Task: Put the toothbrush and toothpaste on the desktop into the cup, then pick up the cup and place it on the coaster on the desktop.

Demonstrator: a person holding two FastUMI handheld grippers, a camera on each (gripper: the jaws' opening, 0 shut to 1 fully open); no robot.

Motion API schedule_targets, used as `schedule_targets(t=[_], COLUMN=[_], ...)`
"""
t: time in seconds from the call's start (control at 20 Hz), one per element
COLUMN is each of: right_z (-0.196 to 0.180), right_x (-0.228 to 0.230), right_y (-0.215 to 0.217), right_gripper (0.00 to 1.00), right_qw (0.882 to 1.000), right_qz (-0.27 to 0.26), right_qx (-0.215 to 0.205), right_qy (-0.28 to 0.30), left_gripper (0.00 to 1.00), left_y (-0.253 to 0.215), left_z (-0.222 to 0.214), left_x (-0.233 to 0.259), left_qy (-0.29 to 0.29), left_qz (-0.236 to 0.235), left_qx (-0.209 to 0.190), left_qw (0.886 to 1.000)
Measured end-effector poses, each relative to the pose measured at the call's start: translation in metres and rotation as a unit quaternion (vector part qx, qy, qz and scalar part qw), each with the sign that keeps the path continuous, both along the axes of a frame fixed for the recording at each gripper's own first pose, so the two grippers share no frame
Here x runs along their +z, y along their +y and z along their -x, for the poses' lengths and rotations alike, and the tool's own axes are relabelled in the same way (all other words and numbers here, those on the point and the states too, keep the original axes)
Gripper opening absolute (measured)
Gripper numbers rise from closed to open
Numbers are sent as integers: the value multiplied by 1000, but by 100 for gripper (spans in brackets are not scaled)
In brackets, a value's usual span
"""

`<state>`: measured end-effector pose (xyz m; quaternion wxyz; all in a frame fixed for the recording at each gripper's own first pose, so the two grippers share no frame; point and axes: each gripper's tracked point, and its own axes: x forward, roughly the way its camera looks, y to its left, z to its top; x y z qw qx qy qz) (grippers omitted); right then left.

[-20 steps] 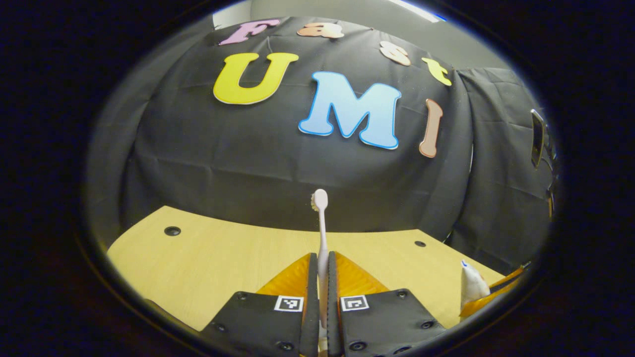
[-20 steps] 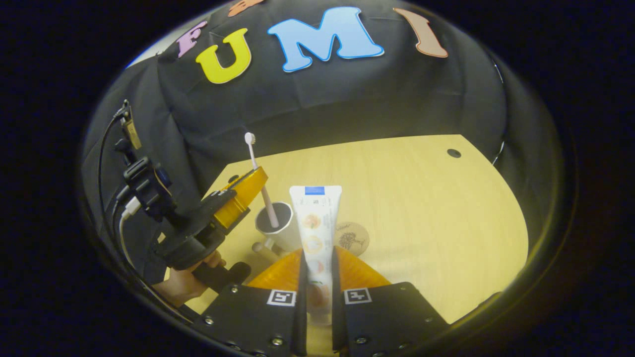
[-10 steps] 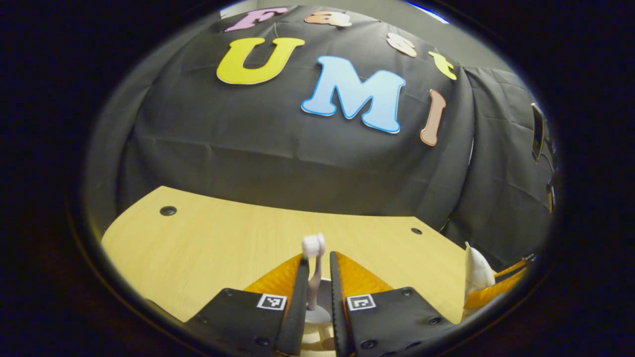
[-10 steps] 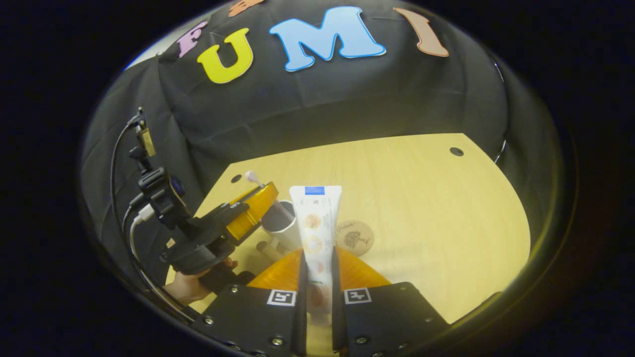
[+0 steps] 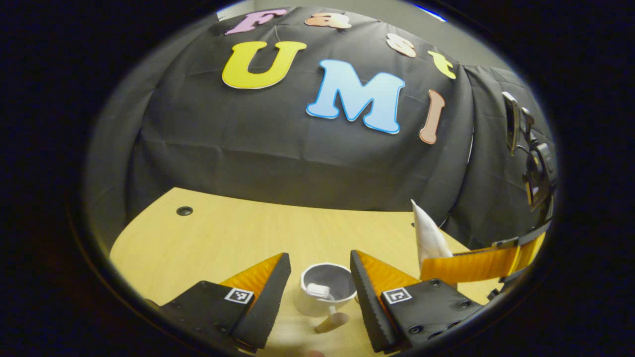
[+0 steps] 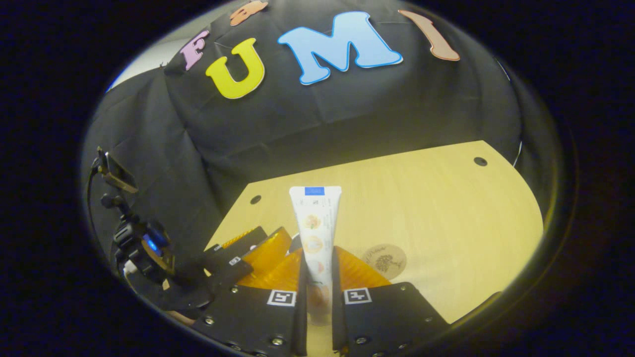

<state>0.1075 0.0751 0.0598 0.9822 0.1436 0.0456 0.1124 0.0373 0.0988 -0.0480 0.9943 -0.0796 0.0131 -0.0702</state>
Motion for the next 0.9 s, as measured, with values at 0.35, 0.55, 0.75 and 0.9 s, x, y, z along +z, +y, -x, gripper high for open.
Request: schedule_targets(t=[0.35, 0.55, 0.75, 0.9], right_z=[-40, -65, -90, -109], right_x=[41, 58, 59, 55], right_y=[12, 23, 33, 40], right_gripper=[21, 20, 20, 20], right_qw=[997, 993, 991, 991], right_qz=[0, 9, 22, 39], right_qx=[-12, -17, -22, -20], right_qy=[-82, -119, -129, -130], left_gripper=[90, 91, 91, 95], left_y=[31, 43, 50, 52], left_z=[49, 67, 76, 80], left_x=[-14, -23, -32, -42], left_qy=[26, 37, 47, 63], left_qz=[-3, 11, 22, 37], left_qx=[24, 28, 28, 29], left_qw=[999, 999, 998, 997])
